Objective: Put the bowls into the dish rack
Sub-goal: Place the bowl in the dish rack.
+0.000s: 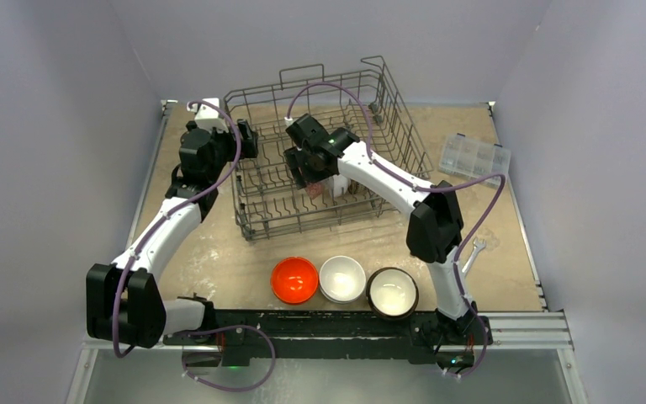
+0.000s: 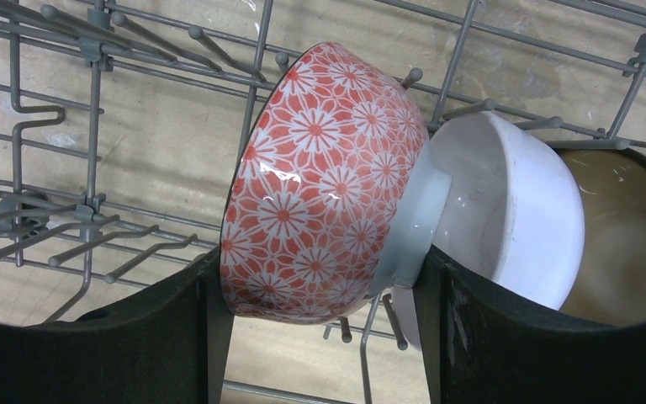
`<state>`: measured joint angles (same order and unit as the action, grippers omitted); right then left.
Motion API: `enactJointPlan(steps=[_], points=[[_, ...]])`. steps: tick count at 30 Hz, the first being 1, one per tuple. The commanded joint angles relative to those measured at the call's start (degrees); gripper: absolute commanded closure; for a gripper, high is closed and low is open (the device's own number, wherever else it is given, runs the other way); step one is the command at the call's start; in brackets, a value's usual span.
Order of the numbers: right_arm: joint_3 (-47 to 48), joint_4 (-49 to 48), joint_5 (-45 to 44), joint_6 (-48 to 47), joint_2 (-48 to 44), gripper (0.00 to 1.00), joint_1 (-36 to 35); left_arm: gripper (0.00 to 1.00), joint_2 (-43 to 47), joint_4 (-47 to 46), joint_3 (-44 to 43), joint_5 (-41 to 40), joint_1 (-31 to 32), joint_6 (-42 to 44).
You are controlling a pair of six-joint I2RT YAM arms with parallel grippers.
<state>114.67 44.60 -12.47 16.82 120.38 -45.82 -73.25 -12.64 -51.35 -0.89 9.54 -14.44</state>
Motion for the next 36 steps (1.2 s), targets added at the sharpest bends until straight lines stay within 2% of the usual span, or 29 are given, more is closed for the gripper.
enactJointPlan(steps=[1,4,6,8,11,17,28,36], points=[[1.17,-1.03,1.26,1.47,-0.64,0.65,-0.53,0.01,0.06,-2.30,-0.76,0.62,-0.03,-1.02],[1.16,-1.05,1.11,1.61,-1.19,0.44,-0.58,0.01,0.13,-2.38,-0.70,0.62,0.00,-0.95],[1.18,-1.16,0.85,1.70,-1.92,0.27,-0.57,0.01,0.06,-2.27,-0.76,0.62,-0.02,-0.94],[1.12,-1.93,-0.93,1.69,-2.85,0.16,-0.58,0.01,-0.05,-2.06,-0.85,0.62,-0.04,-1.01],[1.63,-2.16,-1.85,1.29,-3.99,0.07,-0.57,0.01,-0.05,-2.08,-0.84,0.62,-0.03,-1.03],[2.93,-1.65,-2.49,0.89,-5.20,0.01,-0.58,0.01,0.00,-2.02,-0.87,0.62,-0.01,-1.03],[6.16,-0.87,-3.78,0.65,-7.54,0.02,-0.61,0.01,0.22,-1.99,-0.92,1.69,-0.04,-0.94],[4.40,-1.20,-2.60,0.36,-6.50,0.06,-0.60,0.01,0.52,-1.97,-0.94,1.85,-0.04,-0.80]])
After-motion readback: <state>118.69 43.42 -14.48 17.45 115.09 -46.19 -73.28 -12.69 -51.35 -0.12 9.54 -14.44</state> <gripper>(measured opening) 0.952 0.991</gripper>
